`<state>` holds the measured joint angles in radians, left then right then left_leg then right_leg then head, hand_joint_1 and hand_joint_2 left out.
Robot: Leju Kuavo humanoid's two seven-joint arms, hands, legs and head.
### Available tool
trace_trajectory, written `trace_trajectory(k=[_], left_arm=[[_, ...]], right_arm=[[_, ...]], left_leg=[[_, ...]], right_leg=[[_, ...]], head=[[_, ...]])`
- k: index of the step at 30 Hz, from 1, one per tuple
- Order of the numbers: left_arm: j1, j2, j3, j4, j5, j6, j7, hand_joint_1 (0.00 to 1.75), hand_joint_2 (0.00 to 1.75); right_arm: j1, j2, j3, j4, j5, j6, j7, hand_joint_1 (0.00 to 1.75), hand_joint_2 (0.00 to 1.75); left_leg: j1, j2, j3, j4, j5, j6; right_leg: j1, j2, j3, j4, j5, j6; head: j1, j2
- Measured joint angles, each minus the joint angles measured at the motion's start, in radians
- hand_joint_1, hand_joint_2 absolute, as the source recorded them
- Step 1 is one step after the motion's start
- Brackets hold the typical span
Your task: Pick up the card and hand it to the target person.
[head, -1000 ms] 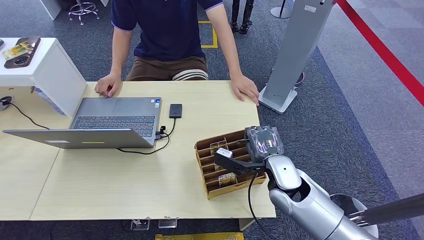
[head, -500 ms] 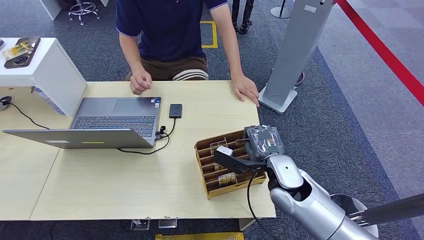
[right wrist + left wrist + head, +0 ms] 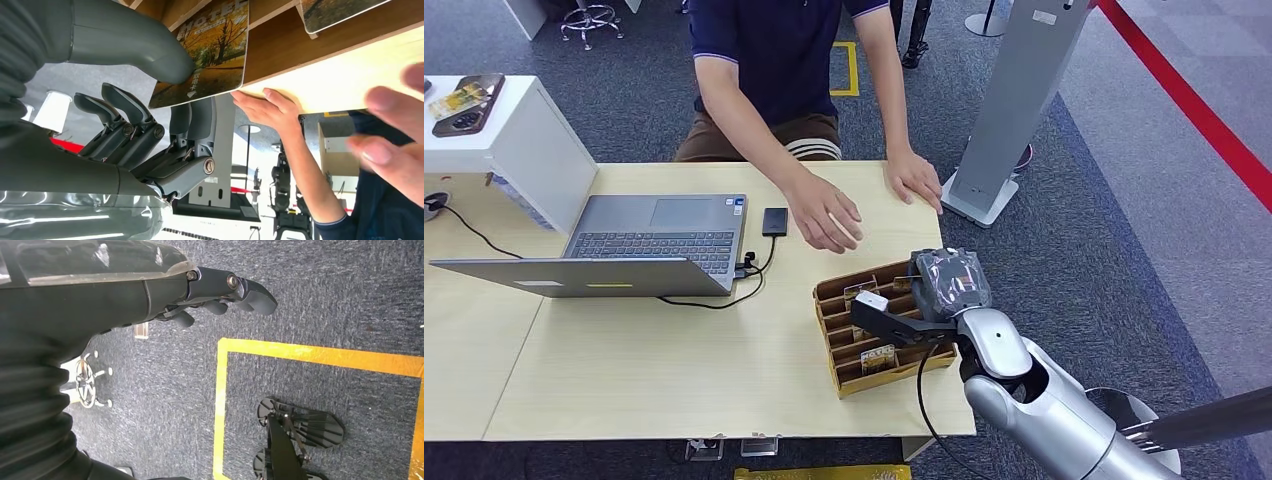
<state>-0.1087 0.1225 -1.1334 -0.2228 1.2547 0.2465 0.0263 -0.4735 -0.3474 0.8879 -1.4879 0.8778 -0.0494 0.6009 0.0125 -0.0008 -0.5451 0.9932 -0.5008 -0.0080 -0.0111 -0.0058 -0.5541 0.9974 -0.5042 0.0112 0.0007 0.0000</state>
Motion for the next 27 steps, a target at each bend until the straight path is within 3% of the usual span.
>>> trace_trajectory(k=[9,17,27], left_arm=[[0.001,0.004,0.0,0.0,0.014,0.002,0.011,0.0,1.75],[0.001,0.005,0.0,0.0,0.014,-0.005,0.01,0.0,1.75],[0.001,0.005,0.0,0.0,0.014,-0.005,0.01,0.0,1.75]], right_arm=[[0.006,-0.044,-0.065,-0.151,-0.121,0.103,0.093,1.75,1.75],[0.047,-0.069,-0.161,-0.364,-0.098,0.133,0.094,1.75,1.75],[0.064,-0.075,-0.193,-0.439,-0.094,0.132,0.088,1.75,1.75]], left_leg=[[0.0,0.0,0.0,0.0,0.0,0.0],[0.0,0.0,0.0,0.0,0.0,0.0],[0.0,0.0,0.0,0.0,0.0,0.0]], right_leg=[[0.0,0.0,0.0,0.0,0.0,0.0],[0.0,0.0,0.0,0.0,0.0,0.0],[0.0,0.0,0.0,0.0,0.0,0.0]], head=[[0.001,0.0],[0.0,0.0],[0.0,0.0]])
